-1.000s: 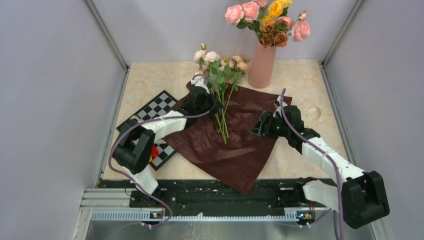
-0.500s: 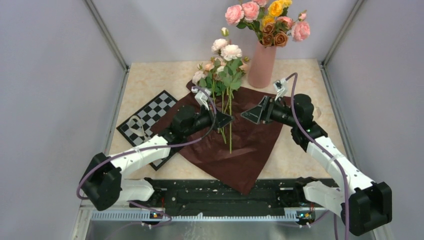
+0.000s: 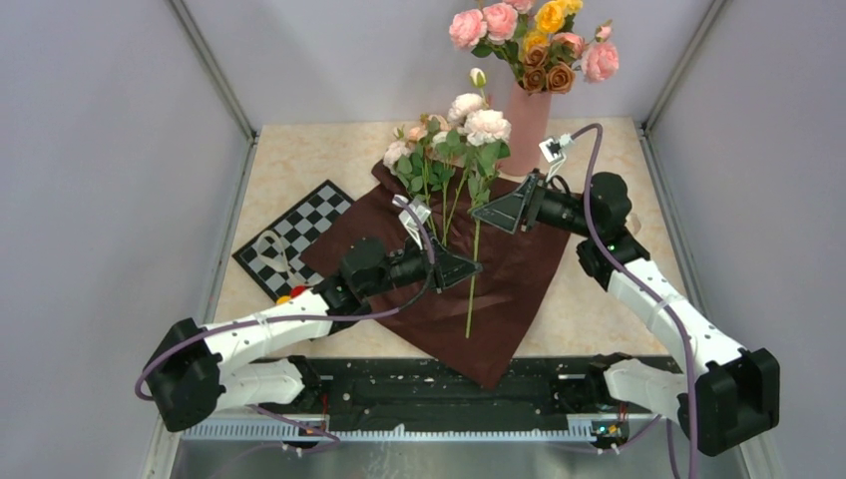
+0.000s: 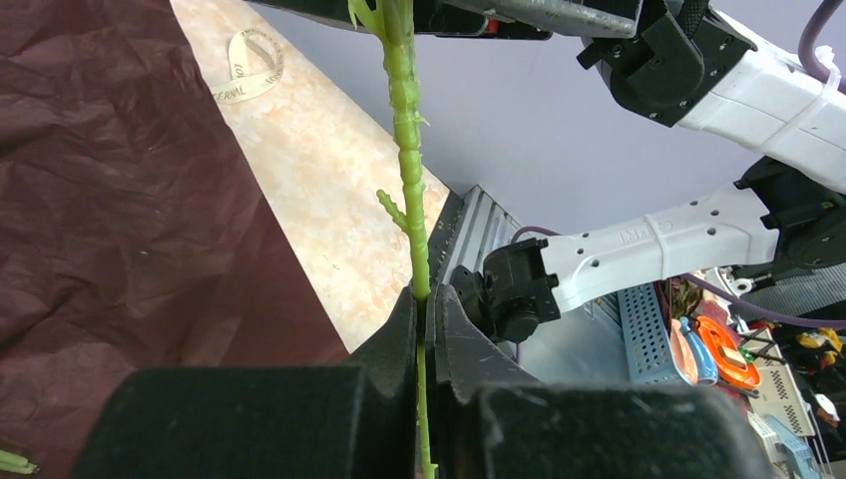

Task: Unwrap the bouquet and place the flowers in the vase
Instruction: Pick up the fake flower from the wrapping paper, then insert the fake flower into the vase.

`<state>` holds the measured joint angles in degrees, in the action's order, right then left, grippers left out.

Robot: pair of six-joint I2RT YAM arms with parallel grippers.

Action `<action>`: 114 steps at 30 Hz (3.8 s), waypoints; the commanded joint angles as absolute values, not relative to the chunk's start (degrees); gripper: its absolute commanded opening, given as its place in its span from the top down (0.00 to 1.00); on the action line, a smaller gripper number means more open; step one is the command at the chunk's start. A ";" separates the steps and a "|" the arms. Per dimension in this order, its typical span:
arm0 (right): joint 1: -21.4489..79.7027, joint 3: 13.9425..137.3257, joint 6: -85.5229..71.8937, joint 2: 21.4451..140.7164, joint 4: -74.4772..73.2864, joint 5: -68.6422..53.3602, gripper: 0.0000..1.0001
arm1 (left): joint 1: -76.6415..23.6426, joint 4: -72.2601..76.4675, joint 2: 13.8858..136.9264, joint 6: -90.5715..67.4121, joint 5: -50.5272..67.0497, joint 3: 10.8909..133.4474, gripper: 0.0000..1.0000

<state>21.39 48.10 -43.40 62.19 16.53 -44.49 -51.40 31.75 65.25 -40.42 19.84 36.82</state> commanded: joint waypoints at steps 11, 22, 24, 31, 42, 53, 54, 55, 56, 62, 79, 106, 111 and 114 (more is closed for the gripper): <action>22.59 50.54 -44.04 61.50 21.06 -46.20 0.83 | -52.12 36.66 67.01 -40.08 20.35 38.43 1.00; 23.22 55.36 -31.98 56.89 9.20 -39.85 1.00 | -52.03 26.65 63.39 -37.62 12.36 39.79 0.02; 23.48 58.78 -25.71 55.88 2.17 -35.89 1.00 | -51.83 23.29 60.90 -35.47 8.93 39.78 0.01; 23.48 70.48 -10.61 57.20 -11.11 -21.50 1.00 | -47.35 -3.55 51.35 -26.13 -4.69 47.54 0.01; 23.49 77.48 3.37 67.22 5.78 -15.20 1.00 | -21.54 -29.47 48.94 -13.97 -3.20 57.39 0.01; 23.51 90.79 16.36 84.59 16.03 -8.12 1.00 | -8.45 -24.02 50.80 -9.48 -9.98 50.97 0.01; 23.47 91.95 17.64 85.78 17.20 -7.22 1.00 | -8.03 -24.45 51.18 -9.46 -12.08 50.83 0.01; 23.47 92.73 18.74 86.87 18.54 -6.45 1.00 | -7.66 -25.15 51.50 -9.63 -13.52 50.76 0.01; 23.50 93.36 19.81 87.73 20.21 -5.66 1.00 | -7.43 -25.22 51.58 -9.74 -14.26 50.46 0.01; 23.53 96.53 22.97 92.27 27.01 -2.90 1.00 | -7.06 -24.00 50.96 -9.67 -14.09 49.41 0.01; 23.39 102.83 24.97 100.64 35.94 -0.26 1.00 | -6.07 -24.08 52.09 -9.93 -12.90 48.94 0.01; 23.16 101.30 23.82 102.23 32.23 1.91 1.00 | -5.62 -24.08 52.34 -10.02 -12.30 48.80 0.01; 22.47 99.06 22.88 102.57 32.94 2.45 1.00 | -5.54 -23.97 52.55 -10.02 -12.30 48.70 0.01; 22.20 96.64 21.99 102.48 34.08 2.68 1.00 | -5.54 -23.91 52.88 -10.04 -12.24 48.70 0.01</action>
<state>22.70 98.63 23.77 101.82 30.89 1.87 -5.96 -26.57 52.45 -10.35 -12.60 49.06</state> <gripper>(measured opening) 0.049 0.986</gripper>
